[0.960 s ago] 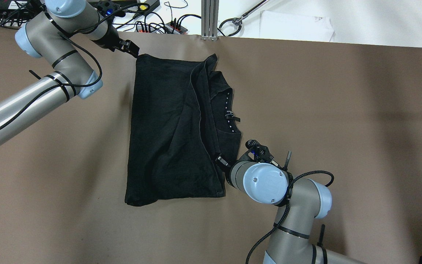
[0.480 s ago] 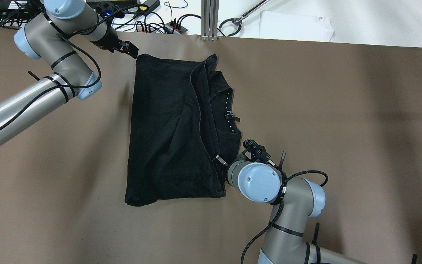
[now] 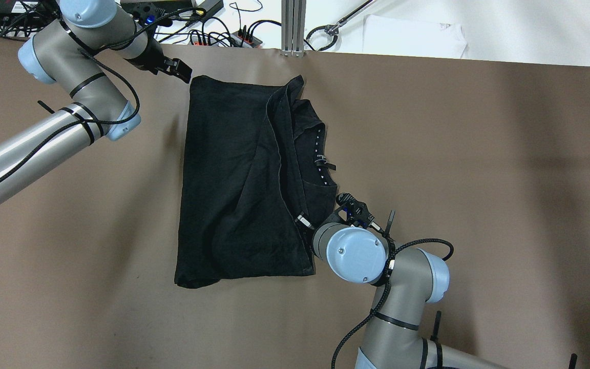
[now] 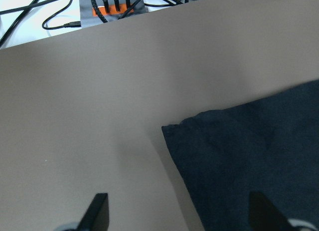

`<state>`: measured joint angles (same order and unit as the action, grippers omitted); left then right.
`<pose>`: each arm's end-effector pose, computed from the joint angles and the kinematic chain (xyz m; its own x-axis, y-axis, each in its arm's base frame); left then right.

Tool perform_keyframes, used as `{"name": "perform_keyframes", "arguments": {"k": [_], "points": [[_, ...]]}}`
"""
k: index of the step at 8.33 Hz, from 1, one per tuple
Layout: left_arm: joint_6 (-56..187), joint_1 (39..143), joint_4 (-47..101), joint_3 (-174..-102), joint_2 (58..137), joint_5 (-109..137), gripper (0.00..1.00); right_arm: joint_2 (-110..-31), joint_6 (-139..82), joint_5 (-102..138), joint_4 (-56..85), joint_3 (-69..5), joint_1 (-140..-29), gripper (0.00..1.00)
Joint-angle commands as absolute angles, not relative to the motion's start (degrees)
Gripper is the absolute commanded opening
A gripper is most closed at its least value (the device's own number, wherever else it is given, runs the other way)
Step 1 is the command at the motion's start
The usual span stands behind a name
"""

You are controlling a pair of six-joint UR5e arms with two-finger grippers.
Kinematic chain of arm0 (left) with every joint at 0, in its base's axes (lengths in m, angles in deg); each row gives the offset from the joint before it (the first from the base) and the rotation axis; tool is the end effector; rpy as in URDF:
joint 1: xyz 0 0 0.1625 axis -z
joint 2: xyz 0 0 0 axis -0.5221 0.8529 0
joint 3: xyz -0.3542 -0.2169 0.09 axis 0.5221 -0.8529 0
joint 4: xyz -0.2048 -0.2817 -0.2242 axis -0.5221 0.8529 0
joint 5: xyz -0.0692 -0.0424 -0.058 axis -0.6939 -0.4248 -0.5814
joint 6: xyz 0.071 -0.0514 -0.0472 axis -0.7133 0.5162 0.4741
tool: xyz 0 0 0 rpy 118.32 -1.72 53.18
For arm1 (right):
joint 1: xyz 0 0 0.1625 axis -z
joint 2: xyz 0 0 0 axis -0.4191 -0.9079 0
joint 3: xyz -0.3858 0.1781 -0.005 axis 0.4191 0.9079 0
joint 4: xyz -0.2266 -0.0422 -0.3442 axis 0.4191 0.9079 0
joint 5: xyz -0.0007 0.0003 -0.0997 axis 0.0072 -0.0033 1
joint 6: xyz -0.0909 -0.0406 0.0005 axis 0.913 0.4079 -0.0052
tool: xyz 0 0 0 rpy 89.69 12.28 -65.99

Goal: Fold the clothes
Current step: 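Release the fold with the left gripper while right gripper moves to the collar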

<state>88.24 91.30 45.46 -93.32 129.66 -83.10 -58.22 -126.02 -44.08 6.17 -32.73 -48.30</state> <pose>0.3545 -0.7799 0.3426 0.6329 0.2933 -0.7166 0.1048 0.8845 0.4547 -0.5697 -0.4024 0.2596 0.2564 0.5551 0.7913 -0.6209 0.7220 -0.3053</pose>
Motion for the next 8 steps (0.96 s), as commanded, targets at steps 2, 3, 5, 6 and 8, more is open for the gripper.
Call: {"name": "perform_keyframes", "arguments": {"k": [2,3,5,6,8], "points": [[88.2,91.3,45.4,-93.3,129.6,-83.1,1.0,-58.5,-125.4,-44.1,6.2,-33.2,-47.7,0.0],[88.2,91.3,45.5,-93.3,129.5,-83.1,1.0,-58.9,-123.8,-44.4,6.2,-33.8,-47.8,0.0],[88.4,91.3,45.5,-93.4,129.5,-83.1,1.0,-66.0,-122.0,-44.7,6.0,-41.5,-47.5,0.0],[88.5,91.2,45.5,-94.3,129.0,-83.1,1.0,-69.2,-122.0,-44.2,6.0,-46.5,-44.8,0.0],[88.9,90.8,45.5,-95.8,127.7,-83.1,1.0,-70.3,-122.7,-43.8,6.0,-48.8,-42.4,0.0]]}}
